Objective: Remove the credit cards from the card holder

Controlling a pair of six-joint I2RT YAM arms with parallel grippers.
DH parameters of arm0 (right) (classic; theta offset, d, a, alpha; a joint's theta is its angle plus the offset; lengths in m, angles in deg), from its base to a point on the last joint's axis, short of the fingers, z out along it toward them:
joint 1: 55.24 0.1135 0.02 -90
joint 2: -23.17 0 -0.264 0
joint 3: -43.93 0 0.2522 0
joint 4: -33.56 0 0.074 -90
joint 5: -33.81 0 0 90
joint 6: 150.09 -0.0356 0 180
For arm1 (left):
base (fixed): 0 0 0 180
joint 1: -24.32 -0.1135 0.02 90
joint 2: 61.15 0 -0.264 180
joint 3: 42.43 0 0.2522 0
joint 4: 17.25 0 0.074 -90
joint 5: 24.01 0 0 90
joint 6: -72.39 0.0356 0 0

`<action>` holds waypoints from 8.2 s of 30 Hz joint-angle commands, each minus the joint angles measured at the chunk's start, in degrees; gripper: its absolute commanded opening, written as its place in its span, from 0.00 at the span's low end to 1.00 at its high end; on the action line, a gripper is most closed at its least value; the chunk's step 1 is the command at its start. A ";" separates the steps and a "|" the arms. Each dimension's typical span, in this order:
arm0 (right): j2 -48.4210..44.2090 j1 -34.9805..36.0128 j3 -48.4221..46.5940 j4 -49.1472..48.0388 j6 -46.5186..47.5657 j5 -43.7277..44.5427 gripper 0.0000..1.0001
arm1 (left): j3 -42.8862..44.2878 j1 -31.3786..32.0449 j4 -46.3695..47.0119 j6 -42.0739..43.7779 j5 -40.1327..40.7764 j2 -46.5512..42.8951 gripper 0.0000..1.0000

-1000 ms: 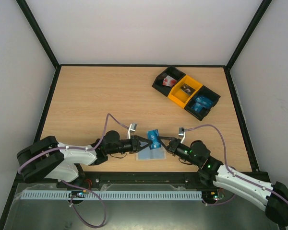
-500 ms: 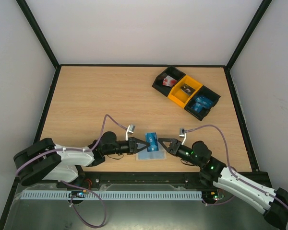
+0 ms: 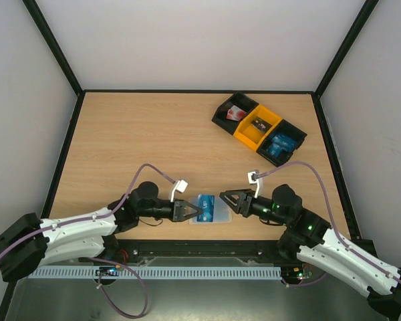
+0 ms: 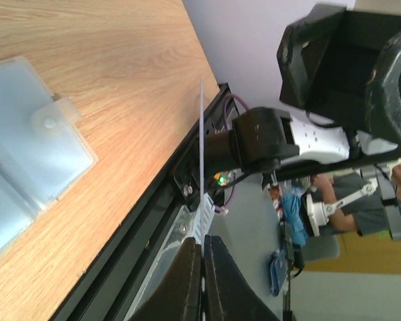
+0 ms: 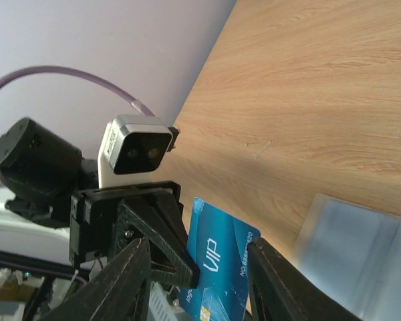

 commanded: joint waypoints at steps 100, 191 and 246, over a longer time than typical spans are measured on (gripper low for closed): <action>38.45 -40.27 -9.53 -24.66 -1.30 45.10 0.02 | 0.37 -3.93 -33.26 5.42 22.26 -25.83 1.00; 36.99 -33.42 -3.76 -1.75 4.97 -4.65 0.39 | -2.18 -4.34 -4.05 -4.13 16.80 2.59 0.78; 33.11 -16.75 16.31 -16.56 -7.33 -2.98 0.23 | 9.71 3.74 -10.11 -6.97 25.65 27.53 0.61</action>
